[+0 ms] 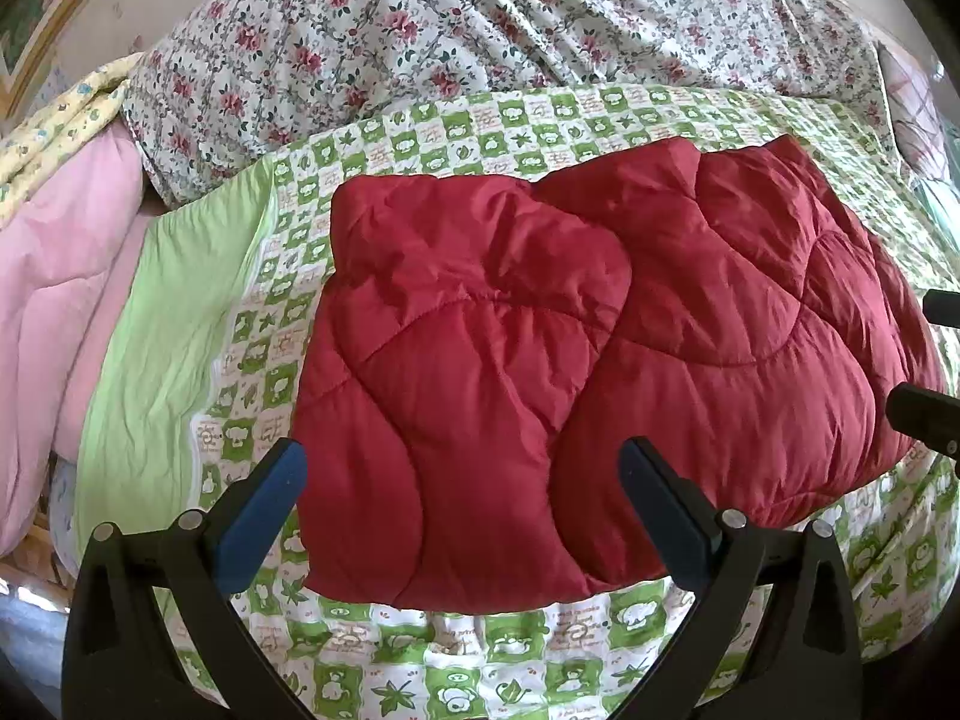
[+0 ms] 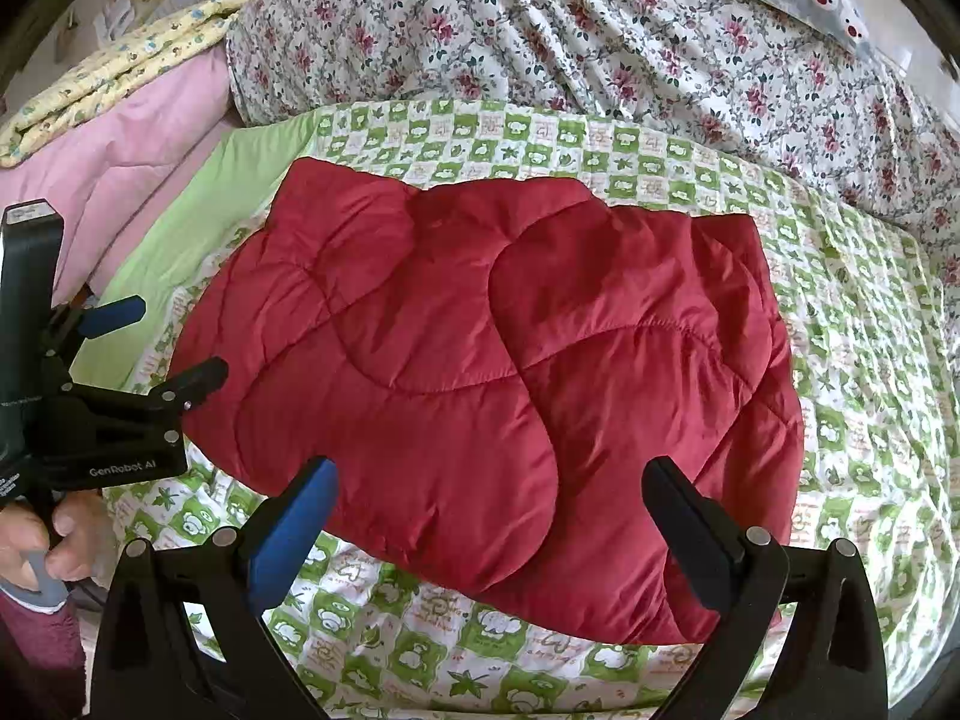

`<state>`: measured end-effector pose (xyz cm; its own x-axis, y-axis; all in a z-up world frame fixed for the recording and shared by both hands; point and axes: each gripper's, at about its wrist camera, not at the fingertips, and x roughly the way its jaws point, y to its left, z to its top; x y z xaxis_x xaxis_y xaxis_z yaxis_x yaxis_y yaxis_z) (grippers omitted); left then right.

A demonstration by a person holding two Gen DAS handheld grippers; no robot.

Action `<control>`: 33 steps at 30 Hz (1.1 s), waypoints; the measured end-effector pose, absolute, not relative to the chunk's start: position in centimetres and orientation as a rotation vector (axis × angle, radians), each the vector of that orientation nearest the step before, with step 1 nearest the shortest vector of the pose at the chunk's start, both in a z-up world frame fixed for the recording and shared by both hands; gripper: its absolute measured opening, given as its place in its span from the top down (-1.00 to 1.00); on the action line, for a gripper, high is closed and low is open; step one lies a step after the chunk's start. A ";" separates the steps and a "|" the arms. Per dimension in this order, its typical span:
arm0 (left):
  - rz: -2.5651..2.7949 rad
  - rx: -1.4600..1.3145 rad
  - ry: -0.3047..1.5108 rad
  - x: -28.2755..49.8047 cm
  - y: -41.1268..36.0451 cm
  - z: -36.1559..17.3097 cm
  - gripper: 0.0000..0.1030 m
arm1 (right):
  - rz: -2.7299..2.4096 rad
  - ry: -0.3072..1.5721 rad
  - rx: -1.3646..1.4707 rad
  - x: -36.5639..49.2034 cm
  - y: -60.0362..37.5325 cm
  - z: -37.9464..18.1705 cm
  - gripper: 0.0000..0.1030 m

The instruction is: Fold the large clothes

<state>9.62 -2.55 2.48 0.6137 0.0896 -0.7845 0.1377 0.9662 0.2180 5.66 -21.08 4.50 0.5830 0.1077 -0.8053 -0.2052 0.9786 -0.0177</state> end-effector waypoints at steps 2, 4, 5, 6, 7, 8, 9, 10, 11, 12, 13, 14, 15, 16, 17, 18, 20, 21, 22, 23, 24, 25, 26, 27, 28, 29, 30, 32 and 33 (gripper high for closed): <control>-0.030 0.273 0.910 9.6 -2.6 2.6 -1.00 | 0.183 0.928 -0.113 5.6 -21.1 4.6 -0.98; -0.031 0.275 0.909 9.6 -2.7 2.7 -1.00 | 0.183 0.925 -0.112 5.6 -21.1 4.7 -0.98; -0.032 0.276 0.909 9.6 -2.7 2.7 -1.00 | 0.183 0.924 -0.112 5.6 -21.1 4.7 -0.98; -0.033 0.276 0.908 9.6 -2.7 2.7 -1.00 | 0.183 0.923 -0.112 5.6 -21.1 4.7 -0.98; -0.034 0.277 0.907 9.5 -2.7 2.8 -1.00 | 0.184 0.922 -0.114 5.6 -21.1 4.8 -0.98; -0.034 0.279 0.906 9.6 -2.7 2.8 -1.00 | 0.184 0.920 -0.116 5.6 -21.1 4.8 -0.98; -0.036 0.281 0.906 9.6 -2.7 2.8 -1.00 | 0.184 0.919 -0.117 5.6 -21.1 4.9 -0.98; -0.037 0.283 0.906 9.5 -2.8 2.8 -1.00 | 0.184 0.918 -0.118 5.6 -21.1 4.9 -0.98; -0.037 0.285 0.906 9.5 -2.8 2.8 -1.00 | 0.184 0.917 -0.119 5.5 -21.1 4.9 -0.98; -0.038 0.286 0.906 9.5 -2.8 2.9 -1.00 | 0.183 0.916 -0.119 5.5 -21.1 5.0 -0.98; -0.038 0.287 0.906 9.5 -2.8 2.9 -1.00 | 0.183 0.915 -0.118 5.5 -21.1 5.0 -0.98; -0.037 0.287 0.906 9.5 -2.9 2.9 -1.00 | 0.184 0.914 -0.117 5.5 -21.1 5.1 -0.98; -0.037 0.287 0.905 9.4 -2.9 2.9 -1.00 | 0.184 0.913 -0.117 5.5 -21.2 5.1 -0.98; -0.039 0.287 0.904 9.4 -2.9 2.9 -1.00 | 0.184 0.913 -0.117 5.4 -21.2 5.1 -0.98; -0.040 0.287 0.902 9.4 -2.9 3.0 -1.00 | 0.183 0.913 -0.116 5.4 -21.2 5.1 -0.98; -0.041 0.288 0.902 9.4 -2.9 3.0 -1.00 | 0.183 0.914 -0.116 5.4 -21.2 5.1 -0.98; -0.044 0.287 0.901 9.4 -2.9 3.1 -1.00 | 0.184 0.914 -0.117 5.4 -21.2 5.1 -0.98; -0.045 0.287 0.900 9.4 -2.9 3.1 -1.00 | 0.184 0.914 -0.117 5.4 -21.2 5.1 -0.98; -0.045 0.287 0.900 9.4 -2.9 3.2 -1.00 | 0.184 0.915 -0.117 5.4 -21.2 5.1 -0.98; -0.045 0.289 0.898 9.3 -3.0 3.2 -1.00 | 0.183 0.914 -0.117 5.4 -21.2 5.1 -0.98; -0.045 0.290 0.897 9.3 -3.0 3.2 -1.00 | 0.182 0.914 -0.117 5.4 -21.2 5.2 -0.98; -0.047 0.290 0.896 9.3 -3.0 3.3 -1.00 | 0.182 0.913 -0.117 5.4 -21.2 5.2 -0.98; -0.047 0.290 0.894 9.3 -3.0 3.3 -1.00 | 0.183 0.913 -0.116 5.4 -21.2 5.2 -0.98; -0.046 0.292 0.893 9.3 -2.9 3.3 -1.00 | 0.183 0.913 -0.117 5.4 -21.2 5.2 -0.98; -0.046 0.291 0.893 9.3 -2.9 3.3 -1.00 | 0.182 0.912 -0.117 5.4 -21.2 5.2 -0.98; -0.046 0.290 0.893 9.3 -2.9 3.4 -1.00 | 0.182 0.912 -0.117 5.4 -21.2 5.2 -0.98; -0.046 0.291 0.893 9.3 -2.9 3.4 -1.00 | 0.182 0.911 -0.116 5.4 -21.2 5.2 -0.98; -0.045 0.293 0.891 9.3 -2.9 3.4 -1.00 | 0.182 0.910 -0.116 5.3 -21.3 5.2 -0.98; -0.045 0.294 0.889 9.2 -2.9 3.5 -1.00 | 0.181 0.910 -0.117 5.3 -21.3 5.2 -0.98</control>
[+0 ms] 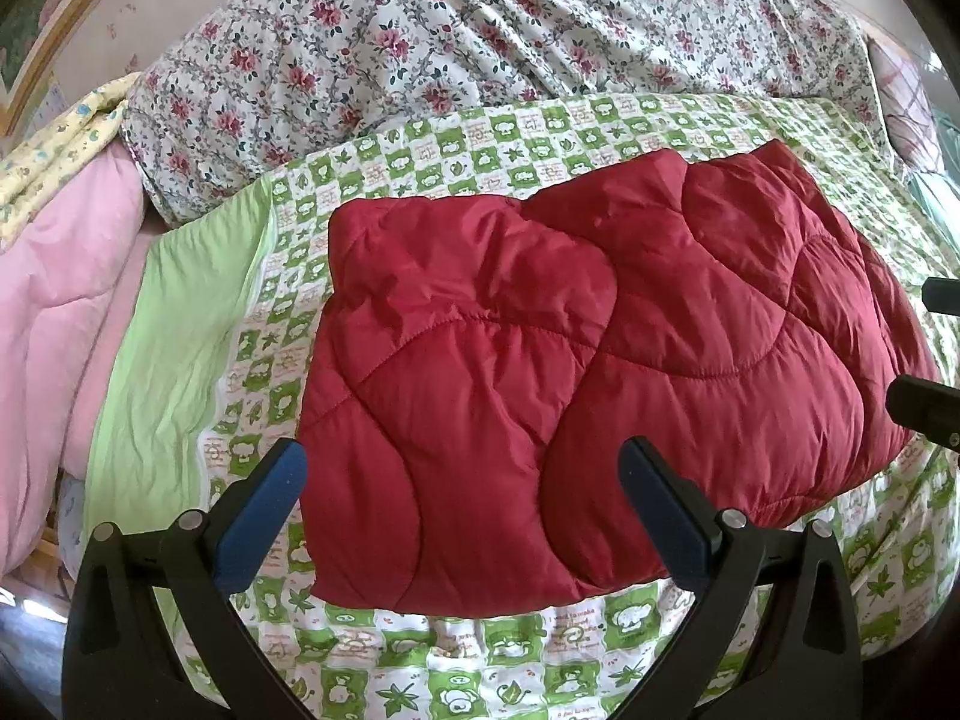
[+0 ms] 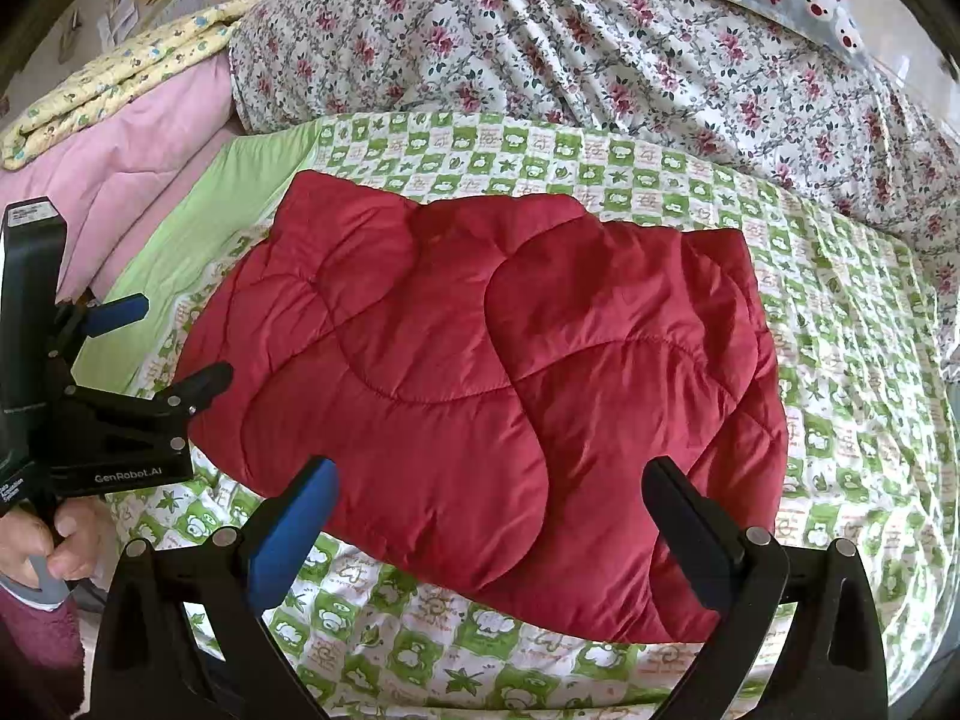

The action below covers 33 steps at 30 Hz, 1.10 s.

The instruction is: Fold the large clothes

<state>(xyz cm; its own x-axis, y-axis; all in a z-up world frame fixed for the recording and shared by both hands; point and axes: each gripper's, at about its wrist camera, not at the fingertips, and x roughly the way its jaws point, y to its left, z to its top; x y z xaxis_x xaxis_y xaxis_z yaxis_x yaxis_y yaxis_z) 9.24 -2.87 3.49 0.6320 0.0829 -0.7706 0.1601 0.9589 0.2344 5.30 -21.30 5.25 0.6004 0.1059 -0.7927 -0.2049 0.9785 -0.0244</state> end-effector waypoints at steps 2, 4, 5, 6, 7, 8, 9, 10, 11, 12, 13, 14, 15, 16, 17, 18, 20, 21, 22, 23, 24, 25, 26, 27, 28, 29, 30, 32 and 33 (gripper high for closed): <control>-0.045 0.294 0.887 9.2 -2.9 3.6 -1.00 | 0.179 0.909 -0.116 5.2 -21.3 5.4 -0.98; -0.047 0.292 0.887 9.2 -2.9 3.7 -1.00 | 0.179 0.908 -0.117 5.2 -21.3 5.4 -0.98; -0.045 0.294 0.887 9.2 -2.9 3.7 -1.00 | 0.179 0.907 -0.117 5.1 -21.3 5.4 -0.98; -0.044 0.293 0.887 9.1 -2.9 3.7 -1.00 | 0.179 0.907 -0.117 5.1 -21.3 5.4 -0.98; -0.045 0.292 0.887 9.2 -2.9 3.7 -1.00 | 0.178 0.906 -0.117 5.0 -21.3 5.4 -0.98; -0.046 0.291 0.888 9.2 -2.8 3.7 -1.00 | 0.178 0.906 -0.117 5.0 -21.3 5.5 -0.98; -0.045 0.292 0.887 9.2 -2.8 3.6 -1.00 | 0.178 0.906 -0.117 5.0 -21.3 5.5 -0.98; -0.044 0.292 0.886 9.1 -2.8 3.7 -1.00 | 0.177 0.906 -0.116 5.0 -21.4 5.5 -0.98; -0.044 0.293 0.885 9.1 -2.8 3.7 -1.00 | 0.176 0.905 -0.114 4.9 -21.4 5.6 -0.98; -0.043 0.293 0.884 9.0 -2.9 3.8 -1.00 | 0.175 0.904 -0.113 4.9 -21.4 5.6 -0.98; -0.043 0.293 0.884 9.0 -2.9 3.9 -1.00 | 0.175 0.904 -0.112 4.9 -21.4 5.7 -0.98; -0.043 0.293 0.883 9.0 -2.9 3.9 -1.00 | 0.175 0.905 -0.113 4.9 -21.4 5.7 -0.98; -0.041 0.293 0.882 9.0 -2.9 3.9 -1.00 | 0.175 0.904 -0.113 4.9 -21.4 5.7 -0.98; -0.041 0.292 0.883 8.9 -2.9 4.1 -1.00 | 0.175 0.904 -0.114 4.9 -21.4 5.7 -0.98; -0.042 0.291 0.882 8.9 -2.8 4.1 -1.00 | 0.176 0.904 -0.113 4.9 -21.4 5.7 -0.98; -0.041 0.292 0.882 8.9 -2.8 4.0 -1.00 | 0.177 0.903 -0.113 4.9 -21.5 5.7 -0.98; -0.040 0.294 0.882 8.9 -2.9 4.1 -1.00 | 0.174 0.903 -0.112 4.9 -21.4 5.7 -0.98; -0.041 0.294 0.881 8.9 -2.8 4.1 -1.00 | 0.174 0.903 -0.111 4.9 -21.5 5.7 -0.98; -0.041 0.294 0.881 8.9 -2.8 4.1 -1.00 | 0.174 0.903 -0.109 4.8 -21.6 5.7 -0.98; -0.040 0.294 0.882 8.9 -2.8 4.1 -1.00 | 0.174 0.902 -0.108 4.8 -21.6 5.8 -0.98; -0.039 0.292 0.882 8.9 -2.8 4.1 -1.00 | 0.173 0.902 -0.105 4.7 -21.6 5.8 -0.98; -0.037 0.292 0.881 8.9 -2.8 4.2 -1.00 | 0.173 0.902 -0.103 4.7 -21.7 5.8 -0.98; -0.035 0.291 0.882 8.9 -2.8 4.2 -1.00 | 0.172 0.903 -0.101 4.7 -21.6 5.8 -0.98; -0.036 0.290 0.883 8.9 -2.8 4.3 -1.00 | 0.172 0.904 -0.101 4.7 -21.7 5.8 -0.98; -0.035 0.290 0.882 8.9 -2.7 4.3 -1.00 | 0.170 0.907 -0.101 4.8 -21.7 5.7 -0.98; -0.033 0.290 0.883 8.9 -2.7 4.2 -1.00 | 0.169 0.908 -0.100 4.8 -21.7 5.7 -0.98; -0.032 0.288 0.885 8.9 -2.7 4.3 -1.00 | 0.168 0.908 -0.099 4.8 -21.8 5.7 -0.98; -0.031 0.285 0.889 9.0 -2.7 4.2 -1.00 | 0.167 0.907 -0.097 4.8 -21.8 5.6 -0.98; -0.030 0.283 0.892 9.0 -2.6 4.2 -1.00 | 0.167 0.907 -0.096 4.8 -21.9 5.7 -0.98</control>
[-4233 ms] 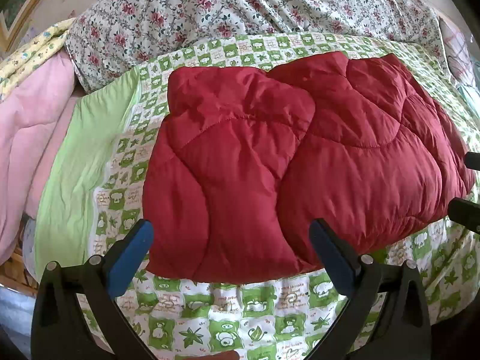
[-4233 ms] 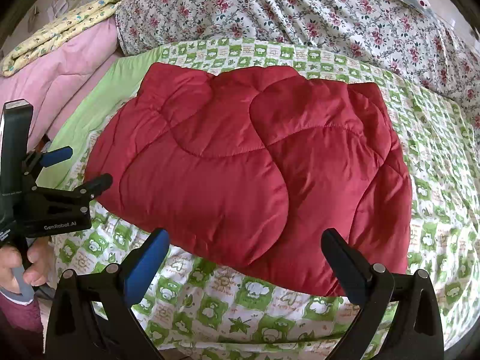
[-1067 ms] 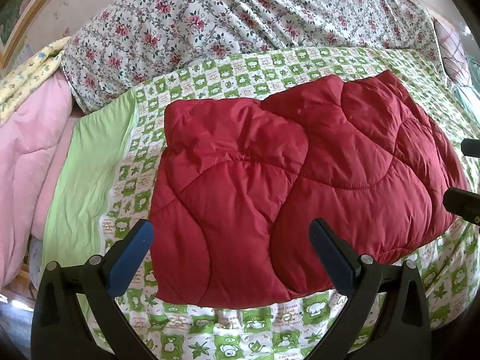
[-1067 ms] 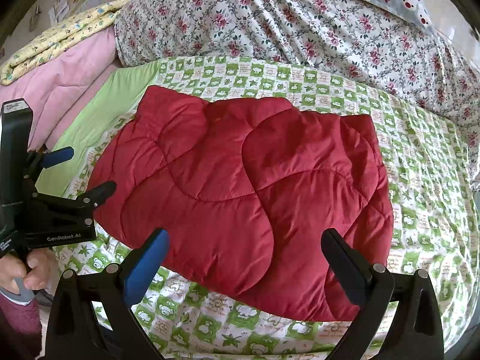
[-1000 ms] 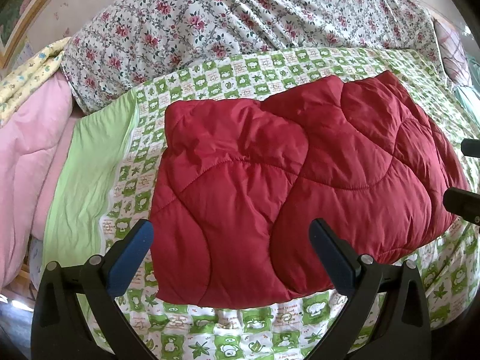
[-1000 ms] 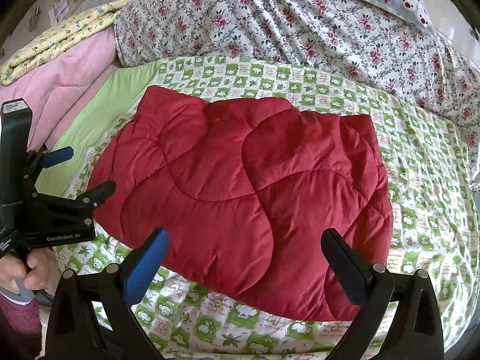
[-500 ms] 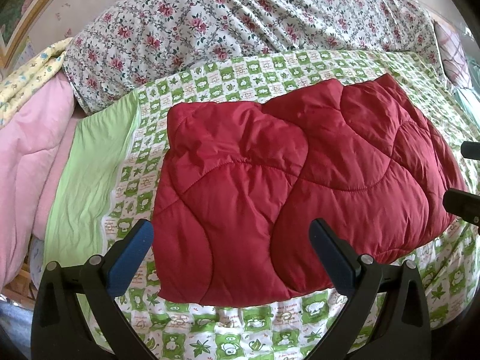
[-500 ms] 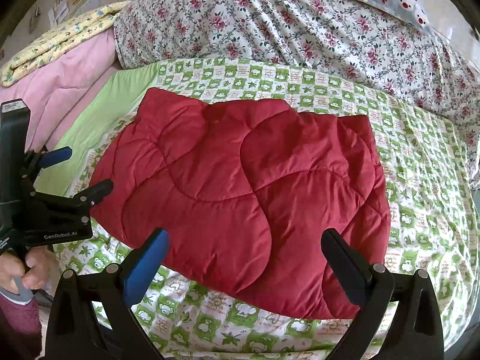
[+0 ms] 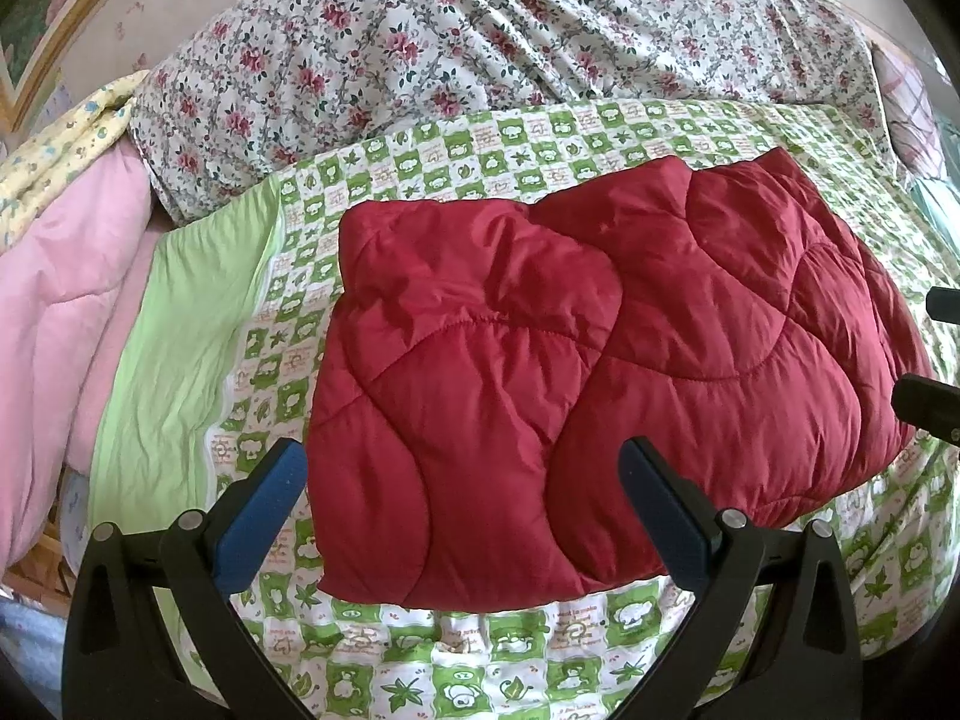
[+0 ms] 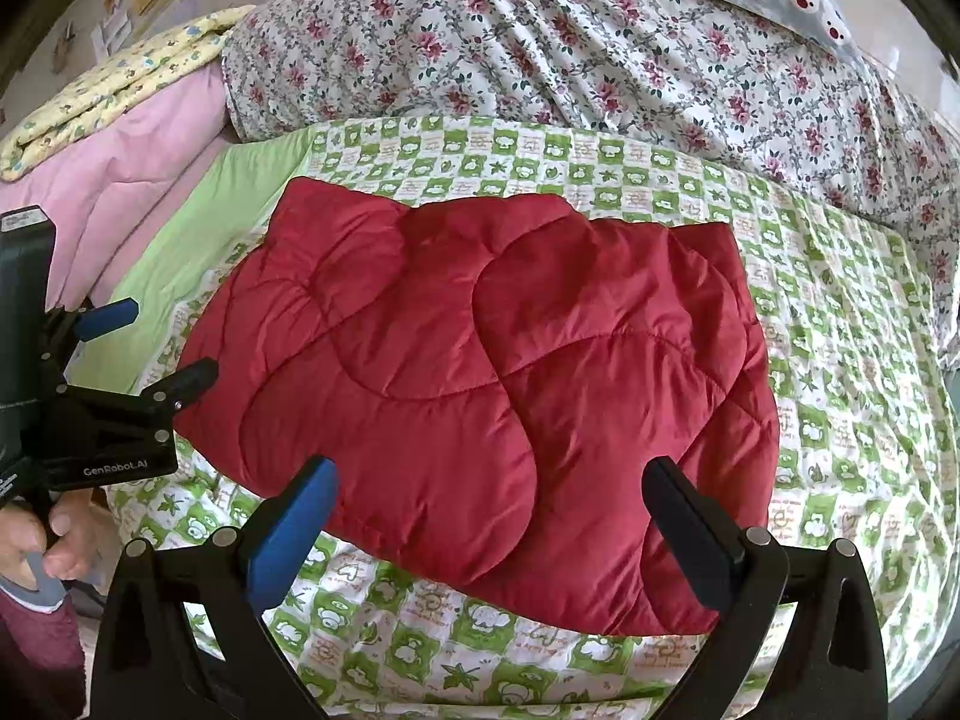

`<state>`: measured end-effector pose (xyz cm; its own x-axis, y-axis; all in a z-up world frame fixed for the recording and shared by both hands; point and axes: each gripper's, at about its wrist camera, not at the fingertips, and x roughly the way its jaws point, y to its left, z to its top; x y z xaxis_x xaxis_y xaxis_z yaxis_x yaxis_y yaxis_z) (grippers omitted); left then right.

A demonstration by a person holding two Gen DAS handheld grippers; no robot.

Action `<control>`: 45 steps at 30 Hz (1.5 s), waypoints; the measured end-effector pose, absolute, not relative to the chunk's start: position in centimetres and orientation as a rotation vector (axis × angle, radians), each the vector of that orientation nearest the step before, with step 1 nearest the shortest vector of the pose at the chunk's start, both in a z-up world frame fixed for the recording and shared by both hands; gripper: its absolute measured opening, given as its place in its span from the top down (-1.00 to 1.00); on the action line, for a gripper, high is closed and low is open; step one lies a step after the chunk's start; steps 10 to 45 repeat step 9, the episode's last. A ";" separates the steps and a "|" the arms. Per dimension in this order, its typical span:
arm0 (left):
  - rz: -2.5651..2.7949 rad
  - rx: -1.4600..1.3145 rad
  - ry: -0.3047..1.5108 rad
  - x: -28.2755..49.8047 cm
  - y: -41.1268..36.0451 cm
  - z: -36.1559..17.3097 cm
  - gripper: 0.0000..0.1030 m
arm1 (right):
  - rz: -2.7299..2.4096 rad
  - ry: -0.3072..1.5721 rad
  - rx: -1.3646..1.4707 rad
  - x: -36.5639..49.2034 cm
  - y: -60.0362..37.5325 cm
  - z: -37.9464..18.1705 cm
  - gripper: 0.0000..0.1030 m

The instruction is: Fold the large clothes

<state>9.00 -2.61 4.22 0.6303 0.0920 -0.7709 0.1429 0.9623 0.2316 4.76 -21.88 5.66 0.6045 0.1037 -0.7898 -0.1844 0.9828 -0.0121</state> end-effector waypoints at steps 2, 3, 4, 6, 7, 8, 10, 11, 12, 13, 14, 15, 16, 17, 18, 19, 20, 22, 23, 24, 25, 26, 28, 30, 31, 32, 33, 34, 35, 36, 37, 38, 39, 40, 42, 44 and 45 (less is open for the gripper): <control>-0.029 0.279 0.894 9.0 -2.5 4.2 -1.00 | 0.168 0.906 -0.093 4.7 -22.0 5.7 -0.98; -0.028 0.278 0.894 9.0 -2.5 4.2 -1.00 | 0.166 0.906 -0.092 4.8 -22.0 5.7 -0.98; -0.028 0.277 0.892 9.0 -2.5 4.2 -1.00 | 0.165 0.906 -0.089 4.8 -22.1 5.7 -0.98; -0.027 0.270 0.892 9.0 -2.4 4.1 -1.00 | 0.163 0.907 -0.083 5.0 -22.2 5.6 -0.98; -0.031 0.264 0.894 9.0 -2.4 4.1 -1.00 | 0.162 0.909 -0.081 5.0 -22.2 5.5 -0.98; -0.035 0.259 0.894 9.0 -2.4 4.1 -1.00 | 0.161 0.910 -0.081 5.0 -22.3 5.4 -0.98; -0.040 0.253 0.897 9.1 -2.3 4.1 -1.00 | 0.160 0.911 -0.078 5.1 -22.3 5.4 -0.98; -0.040 0.253 0.897 9.1 -2.3 4.1 -1.00 | 0.160 0.911 -0.078 5.1 -22.3 5.4 -0.98; -0.040 0.253 0.897 9.1 -2.3 4.1 -1.00 | 0.160 0.911 -0.078 5.1 -22.3 5.4 -0.98; -0.040 0.253 0.897 9.1 -2.3 4.1 -1.00 | 0.160 0.911 -0.078 5.1 -22.3 5.4 -0.98; -0.040 0.253 0.897 9.1 -2.3 4.1 -1.00 | 0.160 0.911 -0.078 5.1 -22.3 5.4 -0.98; -0.040 0.253 0.897 9.1 -2.3 4.1 -1.00 | 0.160 0.911 -0.078 5.1 -22.3 5.4 -0.98; -0.040 0.253 0.897 9.1 -2.3 4.1 -1.00 | 0.160 0.911 -0.078 5.1 -22.3 5.4 -0.98; -0.040 0.253 0.897 9.1 -2.3 4.1 -1.00 | 0.160 0.911 -0.078 5.1 -22.3 5.4 -0.98; -0.040 0.253 0.897 9.1 -2.3 4.1 -1.00 | 0.160 0.911 -0.078 5.1 -22.3 5.4 -0.98; -0.040 0.253 0.897 9.1 -2.3 4.1 -1.00 | 0.160 0.911 -0.078 5.1 -22.3 5.4 -0.98; -0.040 0.253 0.897 9.1 -2.3 4.1 -1.00 | 0.160 0.911 -0.078 5.1 -22.3 5.4 -0.98; -0.040 0.253 0.897 9.1 -2.3 4.1 -1.00 | 0.160 0.911 -0.078 5.1 -22.3 5.4 -0.98; -0.040 0.253 0.897 9.1 -2.3 4.1 -1.00 | 0.160 0.911 -0.078 5.1 -22.3 5.4 -0.98; -0.040 0.253 0.897 9.1 -2.3 4.1 -1.00 | 0.160 0.911 -0.078 5.1 -22.3 5.4 -0.98; -0.040 0.253 0.897 9.1 -2.3 4.1 -1.00 | 0.160 0.911 -0.078 5.1 -22.3 5.4 -0.98; -0.040 0.253 0.897 9.1 -2.3 4.1 -1.00 | 0.160 0.911 -0.078 5.1 -22.3 5.4 -0.98; -0.040 0.253 0.897 9.1 -2.3 4.1 -1.00 | 0.160 0.911 -0.078 5.1 -22.3 5.4 -0.98; -0.040 0.253 0.897 9.1 -2.3 4.1 -1.00 | 0.160 0.911 -0.078 5.1 -22.3 5.4 -0.98; -0.040 0.253 0.897 9.1 -2.3 4.1 -1.00 | 0.160 0.911 -0.078 5.1 -22.3 5.4 -0.98; -0.040 0.253 0.897 9.1 -2.3 4.1 -1.00 | 0.160 0.911 -0.078 5.1 -22.3 5.4 -0.98; -0.040 0.253 0.897 9.1 -2.3 4.1 -1.00 | 0.160 0.911 -0.078 5.1 -22.3 5.4 -0.98; -0.040 0.253 0.897 9.1 -2.3 4.1 -1.00 | 0.160 0.911 -0.078 5.1 -22.3 5.4 -0.98; -0.040 0.253 0.897 9.1 -2.3 4.1 -1.00 | 0.160 0.911 -0.078 5.1 -22.3 5.4 -0.98; -0.040 0.253 0.897 9.1 -2.3 4.1 -1.00 | 0.160 0.911 -0.078 5.1 -22.3 5.4 -0.98; -0.040 0.253 0.897 9.1 -2.3 4.1 -1.00 | 0.160 0.911 -0.078 5.1 -22.3 5.4 -0.98; -0.040 0.253 0.897 9.1 -2.3 4.1 -1.00 | 0.160 0.911 -0.078 5.1 -22.3 5.4 -0.98; -0.040 0.253 0.897 9.1 -2.3 4.1 -1.00 | 0.160 0.911 -0.078 5.1 -22.3 5.4 -0.98; -0.040 0.253 0.897 9.1 -2.3 4.1 -1.00 | 0.160 0.911 -0.078 5.1 -22.3 5.4 -0.98; -0.040 0.253 0.897 9.1 -2.3 4.1 -1.00 | 0.160 0.911 -0.078 5.1 -22.3 5.4 -0.98; -0.040 0.253 0.897 9.1 -2.3 4.1 -1.00 | 0.160 0.911 -0.078 5.1 -22.3 5.4 -0.98; -0.040 0.253 0.897 9.1 -2.3 4.1 -1.00 | 0.160 0.911 -0.078 5.1 -22.3 5.4 -0.98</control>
